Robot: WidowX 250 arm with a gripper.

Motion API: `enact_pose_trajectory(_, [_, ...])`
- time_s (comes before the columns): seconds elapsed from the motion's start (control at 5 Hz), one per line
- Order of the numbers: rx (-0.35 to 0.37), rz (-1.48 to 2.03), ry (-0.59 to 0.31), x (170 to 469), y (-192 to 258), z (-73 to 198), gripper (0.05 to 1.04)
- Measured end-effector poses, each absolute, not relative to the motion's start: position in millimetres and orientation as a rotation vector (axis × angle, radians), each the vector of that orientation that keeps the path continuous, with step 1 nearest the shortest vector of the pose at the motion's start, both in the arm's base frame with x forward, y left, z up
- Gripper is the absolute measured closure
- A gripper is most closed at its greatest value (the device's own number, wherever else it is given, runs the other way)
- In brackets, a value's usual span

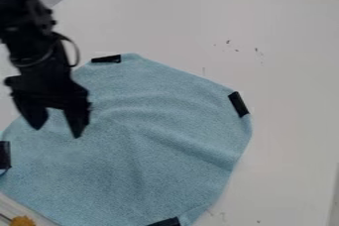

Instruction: Folds the cloth from bottom left to top right

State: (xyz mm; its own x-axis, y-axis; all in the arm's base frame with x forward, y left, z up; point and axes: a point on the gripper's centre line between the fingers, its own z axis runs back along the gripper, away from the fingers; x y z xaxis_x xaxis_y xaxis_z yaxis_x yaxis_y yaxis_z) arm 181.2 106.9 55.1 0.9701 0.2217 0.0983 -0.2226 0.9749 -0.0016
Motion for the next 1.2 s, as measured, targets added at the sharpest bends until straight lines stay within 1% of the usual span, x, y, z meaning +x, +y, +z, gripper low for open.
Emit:
enact_pose_trajectory(0.4, [0.044, 0.36, -0.069, 143.4, 151.3, 39.1, 0.083])
enact_pose_trajectory(0.6, [0.044, 0.406, -0.058, 128.6, 163.2, 29.9, 0.083])
enact_pose_trajectory(0.8, [0.045, 0.448, -0.043, 121.8, 166.8, 15.8, 0.083])
enact_pose_trajectory(1.0, [0.048, 0.454, -0.015, 121.0, 171.2, 3.2, 0.12])
enact_pose_trajectory(1.2, [0.064, 0.426, -0.001, 126.2, 176.2, 2.7, 0.255])
